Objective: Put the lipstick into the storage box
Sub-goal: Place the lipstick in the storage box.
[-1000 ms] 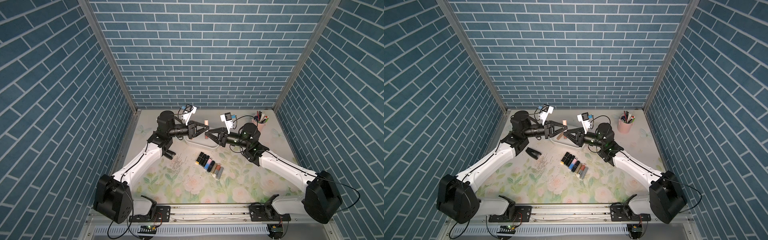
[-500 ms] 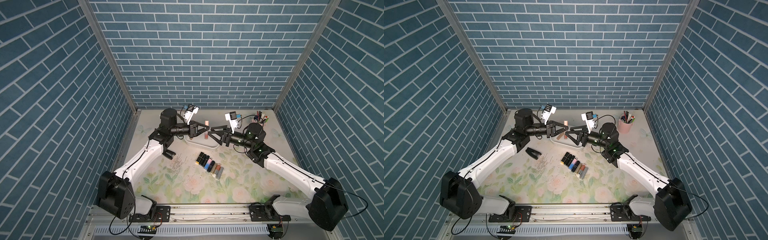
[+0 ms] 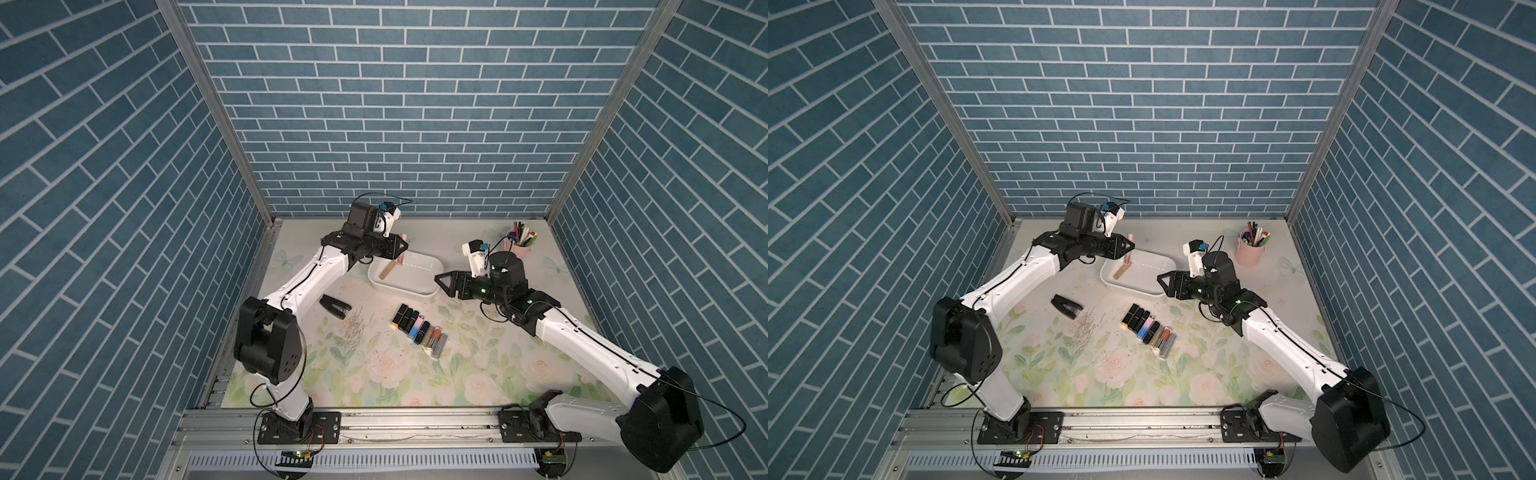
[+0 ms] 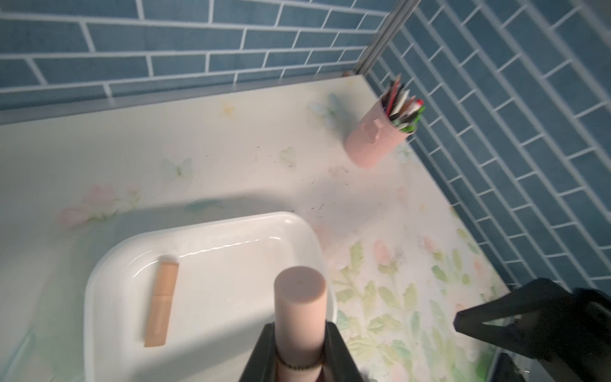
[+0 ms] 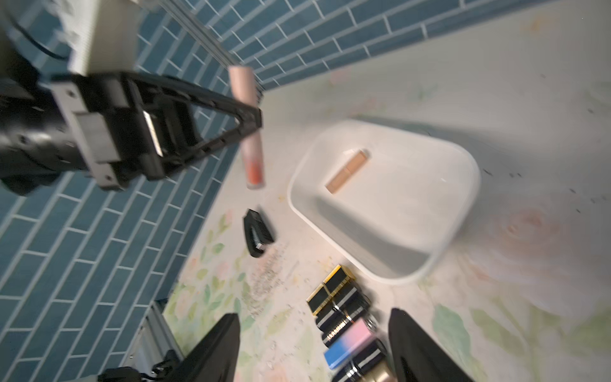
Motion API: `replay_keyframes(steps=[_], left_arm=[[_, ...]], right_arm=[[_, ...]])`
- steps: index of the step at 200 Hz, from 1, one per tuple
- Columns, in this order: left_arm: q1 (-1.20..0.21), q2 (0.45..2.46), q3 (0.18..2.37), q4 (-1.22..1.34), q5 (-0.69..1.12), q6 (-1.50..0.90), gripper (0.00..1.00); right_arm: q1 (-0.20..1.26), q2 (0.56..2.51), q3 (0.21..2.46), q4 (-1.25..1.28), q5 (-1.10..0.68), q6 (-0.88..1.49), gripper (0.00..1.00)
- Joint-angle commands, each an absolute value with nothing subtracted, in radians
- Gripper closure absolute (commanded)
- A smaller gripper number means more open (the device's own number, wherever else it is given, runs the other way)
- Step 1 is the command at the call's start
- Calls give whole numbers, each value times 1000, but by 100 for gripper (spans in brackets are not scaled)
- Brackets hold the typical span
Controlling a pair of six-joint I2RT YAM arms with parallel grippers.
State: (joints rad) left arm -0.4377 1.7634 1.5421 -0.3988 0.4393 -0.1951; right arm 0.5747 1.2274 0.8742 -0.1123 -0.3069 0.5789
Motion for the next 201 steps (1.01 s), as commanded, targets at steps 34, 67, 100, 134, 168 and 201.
replay_keyframes(steps=[34, 67, 100, 134, 168, 201], left_arm=[[-510, 1981, 1733, -545, 109, -79, 100], [-517, 2067, 1768, -564, 44, -69, 100], [-519, 2111, 1758, -547, 20, -67, 100], [-519, 2154, 1761, -537, 6, -66, 100], [-520, 2192, 1771, -537, -8, -58, 100], [-520, 2219, 1776, -534, -9, -55, 100]], right_arm=[[578, 1278, 875, -365, -162, 612, 20], [585, 1276, 878, -406, -157, 611, 20], [613, 1294, 895, -458, -129, 609, 20], [637, 1308, 891, -462, -117, 612, 20], [652, 1331, 891, -460, -118, 615, 20], [668, 1344, 893, -466, -115, 621, 20]])
